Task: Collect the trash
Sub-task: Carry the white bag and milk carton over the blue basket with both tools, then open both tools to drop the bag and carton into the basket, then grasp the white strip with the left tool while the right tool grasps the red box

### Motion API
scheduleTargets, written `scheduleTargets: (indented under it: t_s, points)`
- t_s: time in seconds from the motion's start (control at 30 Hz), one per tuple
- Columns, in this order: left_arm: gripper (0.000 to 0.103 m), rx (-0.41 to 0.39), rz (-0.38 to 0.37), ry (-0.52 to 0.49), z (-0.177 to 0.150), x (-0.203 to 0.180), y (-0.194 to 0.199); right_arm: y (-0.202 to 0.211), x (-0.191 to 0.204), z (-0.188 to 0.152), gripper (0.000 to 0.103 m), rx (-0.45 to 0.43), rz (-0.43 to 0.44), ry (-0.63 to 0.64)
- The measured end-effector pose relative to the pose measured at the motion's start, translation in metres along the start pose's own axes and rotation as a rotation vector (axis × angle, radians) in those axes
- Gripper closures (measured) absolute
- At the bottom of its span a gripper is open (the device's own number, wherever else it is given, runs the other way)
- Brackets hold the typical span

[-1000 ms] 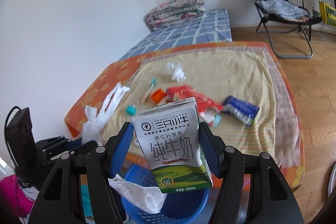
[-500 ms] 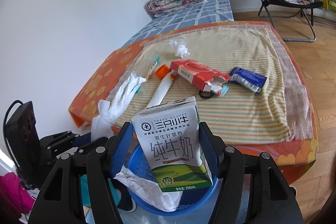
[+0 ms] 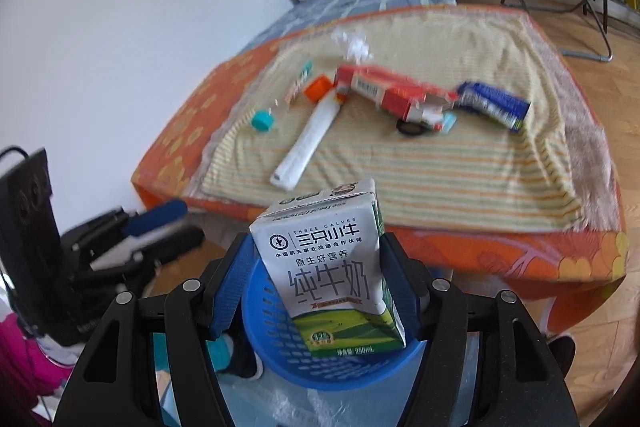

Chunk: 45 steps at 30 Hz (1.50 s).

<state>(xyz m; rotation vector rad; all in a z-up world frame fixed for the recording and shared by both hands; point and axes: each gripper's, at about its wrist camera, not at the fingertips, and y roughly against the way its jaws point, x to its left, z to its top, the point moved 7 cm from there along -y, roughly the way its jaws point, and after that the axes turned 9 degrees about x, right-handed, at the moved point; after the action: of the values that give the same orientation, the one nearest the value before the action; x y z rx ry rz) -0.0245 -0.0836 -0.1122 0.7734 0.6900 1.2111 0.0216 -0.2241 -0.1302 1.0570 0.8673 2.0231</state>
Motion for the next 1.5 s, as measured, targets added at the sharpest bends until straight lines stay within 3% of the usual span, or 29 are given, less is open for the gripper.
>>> scheduleTargets:
  t_s: [0.2,0.87,1.0,1.2,1.5]
  points:
    - [0.063,0.014,-0.002,0.027,0.0,0.007,-0.002,-0.018,-0.001,-0.012,0.038,0.081,-0.007,-0.018]
    - [0.063,0.075,-0.045,0.097,0.001,0.018,-0.015,-0.006,-0.007,0.001,0.038,0.045,-0.012,-0.04]
    - [0.056,0.089,-0.055,0.121,0.006,0.023,-0.02,-0.004,-0.011,0.006,0.038,0.039,-0.013,-0.05]
    - [0.056,0.115,-0.075,0.145,0.014,0.027,-0.028,0.001,-0.016,0.015,0.037,0.028,-0.023,-0.052]
    - [0.056,0.158,-0.078,0.199,0.031,0.042,-0.047,0.005,-0.024,0.045,0.028,0.022,-0.067,0.005]
